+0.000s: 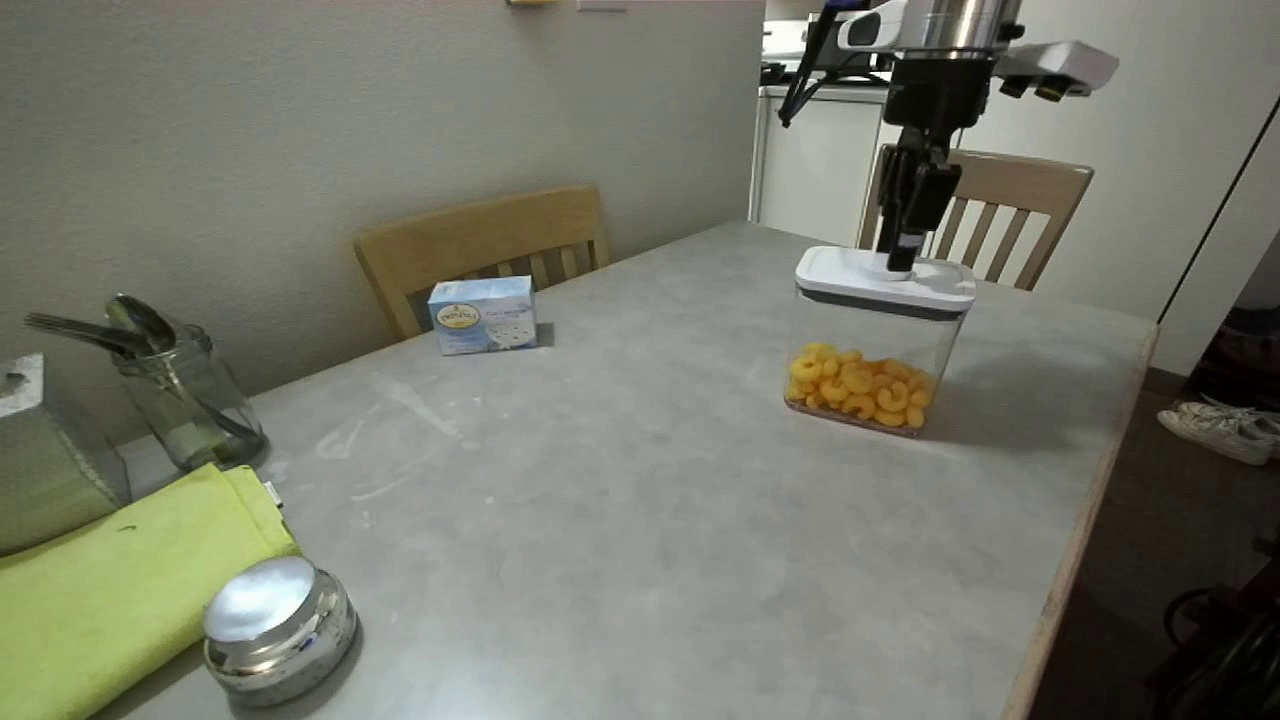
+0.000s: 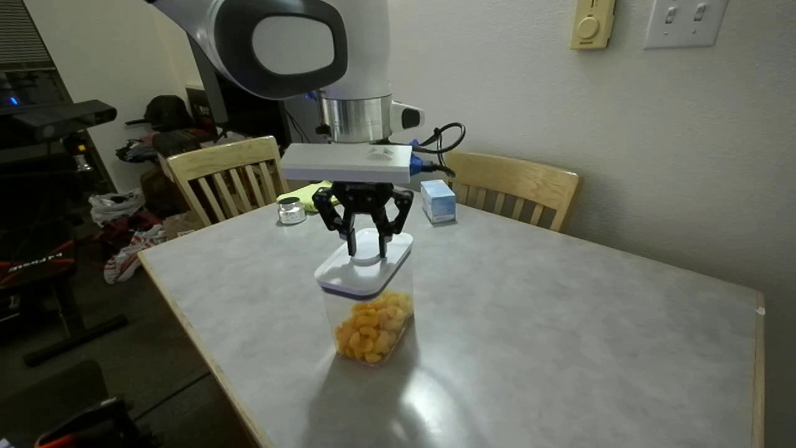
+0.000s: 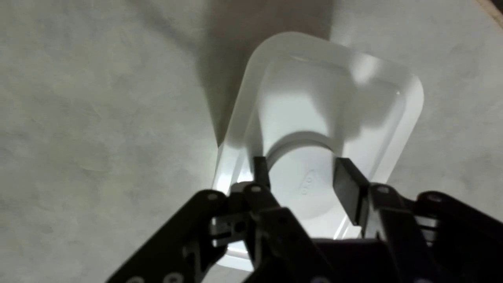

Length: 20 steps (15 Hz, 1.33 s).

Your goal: Press down on the lid and open the food container

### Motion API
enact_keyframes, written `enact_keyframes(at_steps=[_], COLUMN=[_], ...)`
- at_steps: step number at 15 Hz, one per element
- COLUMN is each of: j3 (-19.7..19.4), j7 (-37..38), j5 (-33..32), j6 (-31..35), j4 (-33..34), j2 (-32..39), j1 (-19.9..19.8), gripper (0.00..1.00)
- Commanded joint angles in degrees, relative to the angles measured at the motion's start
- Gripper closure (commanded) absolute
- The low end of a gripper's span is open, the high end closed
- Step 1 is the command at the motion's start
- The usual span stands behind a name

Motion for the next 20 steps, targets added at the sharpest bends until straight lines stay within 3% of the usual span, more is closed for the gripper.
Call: enact_keyframes(at_steps=[1, 2, 3, 4, 10, 12, 20], j3=[0.03, -0.01, -0.03, -0.09, -0.07, -0.06, 0.02], j7=[0.16, 0.35, 0.50, 0.91, 4.73, 6.16, 11.92], j5=[0.47, 0.30, 0.31, 0.04, 0.16, 0.04, -4.92], j6=[0.72, 0.79, 0.79, 1.06, 2.84, 3.85, 6.04], j4=[-1.89, -1.92, -1.92, -2.02, -2.77, -3.02, -3.47], j2=[-1.65, -1.72, -1.86, -1.99, -2.31, -2.09, -0.13], j1=[-0.42, -0.38, -0.36, -0.29, -0.10, 0.01, 1.08], gripper=[0.74, 0.54, 0.45, 0.45, 0.05, 0.00, 0.00])
